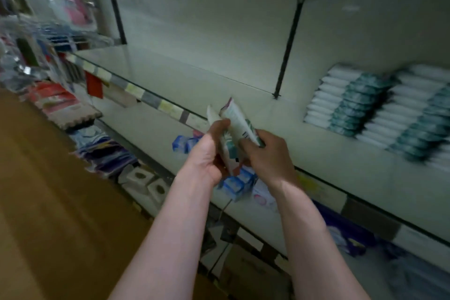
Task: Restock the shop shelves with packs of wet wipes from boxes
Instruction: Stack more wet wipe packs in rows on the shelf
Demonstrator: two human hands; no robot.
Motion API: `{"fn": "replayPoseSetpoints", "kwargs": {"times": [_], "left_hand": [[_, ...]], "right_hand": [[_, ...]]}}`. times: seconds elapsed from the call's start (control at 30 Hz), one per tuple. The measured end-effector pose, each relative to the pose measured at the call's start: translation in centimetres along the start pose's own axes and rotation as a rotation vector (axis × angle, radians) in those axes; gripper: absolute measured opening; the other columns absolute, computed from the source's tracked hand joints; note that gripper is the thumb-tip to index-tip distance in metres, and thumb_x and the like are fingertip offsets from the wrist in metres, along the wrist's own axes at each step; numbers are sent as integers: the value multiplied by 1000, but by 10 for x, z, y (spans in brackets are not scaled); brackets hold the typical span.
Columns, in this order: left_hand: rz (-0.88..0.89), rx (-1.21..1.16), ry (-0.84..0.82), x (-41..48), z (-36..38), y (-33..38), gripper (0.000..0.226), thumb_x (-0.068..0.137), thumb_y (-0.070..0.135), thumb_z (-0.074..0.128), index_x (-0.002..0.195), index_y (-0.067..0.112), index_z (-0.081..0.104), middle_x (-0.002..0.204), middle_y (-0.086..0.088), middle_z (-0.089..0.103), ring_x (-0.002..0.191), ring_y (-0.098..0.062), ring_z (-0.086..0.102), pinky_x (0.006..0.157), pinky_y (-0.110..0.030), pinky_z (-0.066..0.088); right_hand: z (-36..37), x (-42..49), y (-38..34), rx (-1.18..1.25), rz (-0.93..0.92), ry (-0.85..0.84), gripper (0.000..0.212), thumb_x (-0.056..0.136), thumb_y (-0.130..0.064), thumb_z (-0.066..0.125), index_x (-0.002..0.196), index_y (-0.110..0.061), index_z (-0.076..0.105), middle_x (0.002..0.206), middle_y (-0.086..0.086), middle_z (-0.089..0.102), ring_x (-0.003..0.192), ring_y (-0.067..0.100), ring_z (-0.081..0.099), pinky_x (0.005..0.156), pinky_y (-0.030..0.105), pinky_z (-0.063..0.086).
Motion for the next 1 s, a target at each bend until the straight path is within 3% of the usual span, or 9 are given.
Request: {"fn": "replayPoseSetpoints", "kwargs": {"times": [0.13,0.23,0.33,0.5,0.6,0.67,0.83,0.9,1.0], "left_hand": [[-34,67,-79,23,31,-2,24,90,29,59,91,6,66,94,-19,68,87,-31,63,87,-44,49],[29,122,-149,42,50,11,20,90,24,60,96,5,65,108,-22,66,101,-35,63,98,-50,47],[77,186,-221,58,73,35,18,90,25,60,93,7,64,99,-19,69,96,-34,65,96,-47,48],[14,242,-334,89,103,49,17,90,27,61,98,12,64,97,-14,69,85,-28,65,70,-34,52],[-39,215,-356,105,108,52,14,88,25,64,96,15,61,96,-12,66,88,-26,64,83,-44,53],[-86,172,-388,111,119,55,18,85,26,66,96,13,59,102,-16,64,96,-31,63,87,-50,52],[-178,73,-547,115,163,60,39,84,28,68,119,12,58,109,-22,61,95,-38,64,75,-54,56],[-216,51,-580,114,179,60,40,84,26,69,119,11,57,114,-25,60,100,-42,63,77,-58,54],[-287,-31,-581,112,199,55,26,86,24,66,103,7,55,119,-28,55,108,-44,58,86,-61,48]], "right_hand": [[-26,19,9,73,58,99,9,88,-17,60,85,-17,69,78,7,70,74,25,69,68,45,60],[-37,34,6,110,69,150,9,91,-19,61,94,-16,68,85,5,70,78,19,69,72,43,60],[-48,54,-10,123,16,231,12,92,-20,59,84,-26,66,84,2,70,78,16,69,74,43,59],[-65,86,-25,-37,-7,296,17,95,-26,53,84,-24,65,82,1,69,77,18,68,73,47,58],[-78,103,-27,-270,-59,276,16,92,-16,54,95,-19,70,80,-2,66,72,15,62,68,36,55],[-93,110,-31,-408,-103,321,18,90,-11,56,97,-18,71,77,-3,64,68,13,58,62,28,46],[-139,121,-50,-572,-238,442,17,88,-4,57,94,-11,71,77,5,65,68,16,54,61,29,41],[-160,125,-58,-624,-285,489,19,89,-3,56,96,-9,71,77,6,65,65,15,53,57,25,39],[-192,134,-68,-715,-318,572,28,89,1,54,108,-9,71,100,10,72,88,23,64,74,25,46]]}}
Point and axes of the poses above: each hand's wrist, its own x-axis towards the middle knuckle, its own z-axis out of the palm, y = z × x, the point moved 5 cm from there along x, towards the middle knuckle
